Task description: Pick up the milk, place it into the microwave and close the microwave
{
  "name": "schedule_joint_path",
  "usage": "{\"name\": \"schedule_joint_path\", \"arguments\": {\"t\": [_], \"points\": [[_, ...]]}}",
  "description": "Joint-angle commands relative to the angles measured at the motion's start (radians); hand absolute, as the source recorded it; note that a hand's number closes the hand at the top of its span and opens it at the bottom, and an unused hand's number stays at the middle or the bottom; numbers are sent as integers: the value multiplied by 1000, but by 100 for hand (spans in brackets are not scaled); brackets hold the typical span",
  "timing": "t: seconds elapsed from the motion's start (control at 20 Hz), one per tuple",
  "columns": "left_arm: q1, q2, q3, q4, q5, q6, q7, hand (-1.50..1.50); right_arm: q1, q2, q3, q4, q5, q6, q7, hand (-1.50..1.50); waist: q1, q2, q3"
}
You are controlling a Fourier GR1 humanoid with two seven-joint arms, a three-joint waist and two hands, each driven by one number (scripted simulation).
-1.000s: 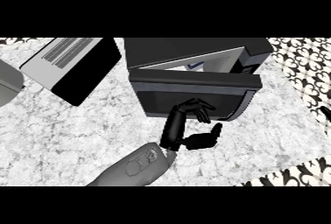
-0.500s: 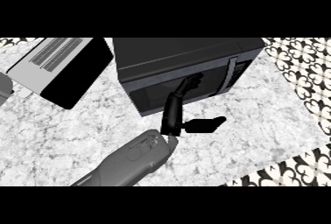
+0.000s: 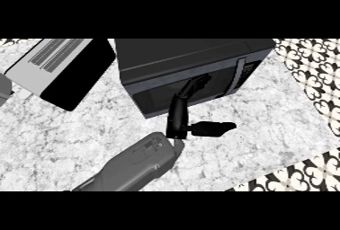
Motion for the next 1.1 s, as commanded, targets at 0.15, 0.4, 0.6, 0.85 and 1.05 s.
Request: {"name": "schedule_joint_path", "arguments": {"t": [0.15, 0.4, 0.6, 0.85, 1.05], "points": [[-79, 1, 60, 71, 66, 19, -24, -150, -41, -17, -5, 17, 19, -11, -5, 150, -3, 18, 1], [-81, 1, 64, 81, 90, 15, -69, -150, -60, -22, -9, 38, 15, -10, -4, 150, 3, 18, 1], [-74, 1, 40, 64, 100, 11, -82, -150, -48, 114, 61, 99, -155, 50, 4, 150, 24, 35, 14], [-93, 1, 45, 87, 129, 4, -106, -150, -54, 95, 76, 153, -210, 110, 42, -150, 19, 33, 6], [-99, 1, 37, 89, 155, 7, -119, -150, -70, 80, 80, 183, -254, 141, 70, -150, 7, 31, 4]]}}
